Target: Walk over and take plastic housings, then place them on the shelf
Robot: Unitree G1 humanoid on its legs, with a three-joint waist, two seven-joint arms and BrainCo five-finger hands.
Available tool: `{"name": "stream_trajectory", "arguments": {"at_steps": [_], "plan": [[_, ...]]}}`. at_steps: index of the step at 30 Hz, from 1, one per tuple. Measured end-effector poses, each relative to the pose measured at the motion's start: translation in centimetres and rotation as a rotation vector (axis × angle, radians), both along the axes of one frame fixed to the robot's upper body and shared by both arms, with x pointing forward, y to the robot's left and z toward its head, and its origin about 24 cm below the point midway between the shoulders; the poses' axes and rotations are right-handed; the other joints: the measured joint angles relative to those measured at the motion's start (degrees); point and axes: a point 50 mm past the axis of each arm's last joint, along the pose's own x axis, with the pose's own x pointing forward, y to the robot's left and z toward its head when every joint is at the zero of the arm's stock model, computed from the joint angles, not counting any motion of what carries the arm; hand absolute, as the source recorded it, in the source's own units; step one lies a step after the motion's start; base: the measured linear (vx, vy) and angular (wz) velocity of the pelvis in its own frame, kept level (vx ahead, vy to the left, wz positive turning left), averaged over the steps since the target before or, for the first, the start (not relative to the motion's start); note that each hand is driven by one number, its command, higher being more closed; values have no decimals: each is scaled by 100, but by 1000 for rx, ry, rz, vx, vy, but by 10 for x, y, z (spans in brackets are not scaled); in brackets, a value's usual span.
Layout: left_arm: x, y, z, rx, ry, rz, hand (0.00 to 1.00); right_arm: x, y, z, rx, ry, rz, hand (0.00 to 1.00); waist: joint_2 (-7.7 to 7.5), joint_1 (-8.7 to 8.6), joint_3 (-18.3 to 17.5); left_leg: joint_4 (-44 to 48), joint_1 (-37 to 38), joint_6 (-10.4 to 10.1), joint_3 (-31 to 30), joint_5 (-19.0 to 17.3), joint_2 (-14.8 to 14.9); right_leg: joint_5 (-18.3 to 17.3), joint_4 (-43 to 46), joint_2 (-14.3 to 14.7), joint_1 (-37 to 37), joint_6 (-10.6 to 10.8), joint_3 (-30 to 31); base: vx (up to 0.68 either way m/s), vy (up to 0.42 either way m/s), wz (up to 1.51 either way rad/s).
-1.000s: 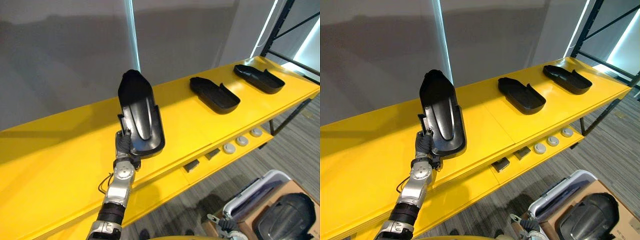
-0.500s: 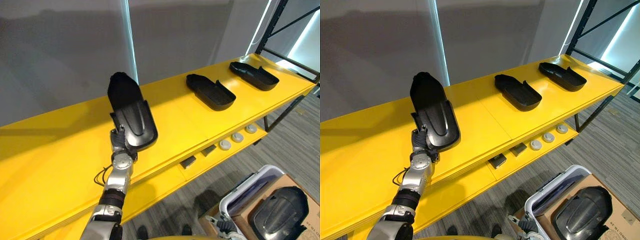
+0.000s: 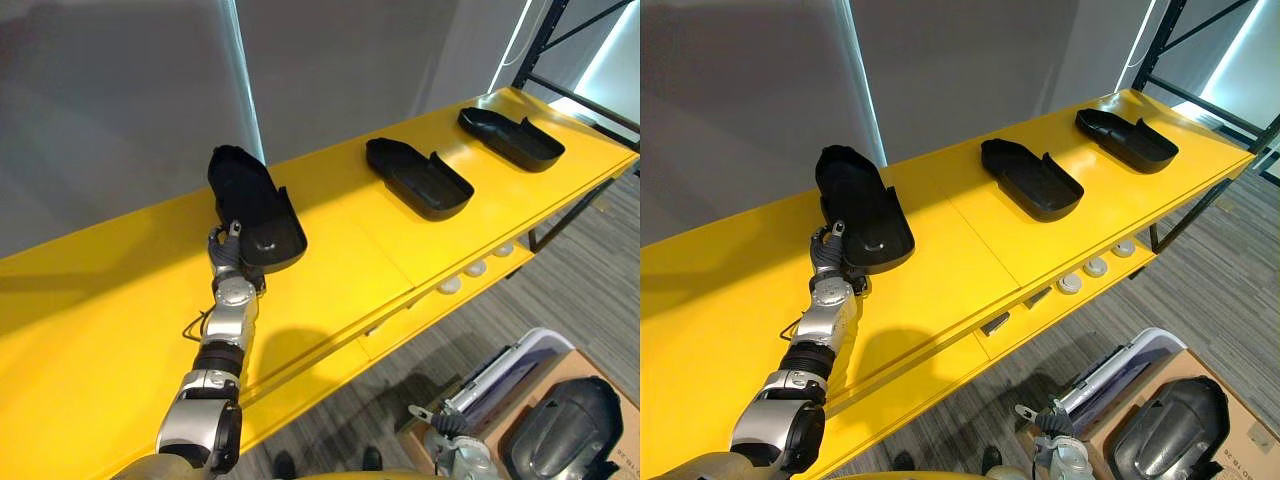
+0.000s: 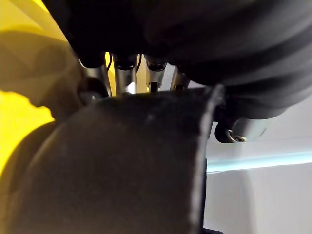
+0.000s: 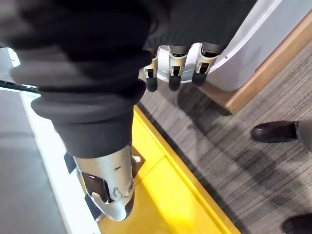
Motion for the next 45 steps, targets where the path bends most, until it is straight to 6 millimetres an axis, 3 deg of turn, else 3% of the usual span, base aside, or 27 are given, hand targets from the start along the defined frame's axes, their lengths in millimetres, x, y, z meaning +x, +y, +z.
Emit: {"name": "stream_trajectory", "arguments": {"at_steps": [11, 24, 29, 37, 38, 45], "plan": [[-4, -6, 5, -33, -47, 5, 0, -3, 0, -1, -3, 10, -5, 0, -26, 55, 40, -4, -57, -35, -115, -25, -1, -7, -7, -18, 2, 41, -130, -32, 3, 6], [-31, -25, 1, -16, -102, -70, 0, -3, 1, -1, -8, 10, -15, 0, -22, 83, 43, -3, 10, -5, -267, 4, -9, -23, -29, -8, 159, 27, -281, 15, -4, 6], [-48, -38, 2, 68, -128, -142, 0, -8, 3, -3, 1, 21, -21, 0, -21, 145, 44, -5, 23, -13, -290, 9, -3, -24, -28, -10, 189, 26, -293, -46, 3, 4], [-69, -68, 17, 341, -204, -325, 0, -23, 7, -8, 18, 55, -33, 0, -50, 331, 59, -6, -15, -14, -387, 10, -13, -60, -27, -19, 197, 63, -425, -22, -2, 6], [-72, -75, 20, 368, -225, -361, 100, -25, 8, -8, 18, 59, -34, 0, -66, 379, 69, -6, -17, -14, -406, 10, -15, -94, -21, -21, 202, 96, -440, 11, -5, 9], [-89, -101, 14, 475, -239, -582, 100, -23, 11, -8, 30, 44, -15, 0, -110, 392, 59, -6, -57, -15, -438, 9, -15, -110, -19, -18, 187, 81, -456, 23, -3, 4]]}}
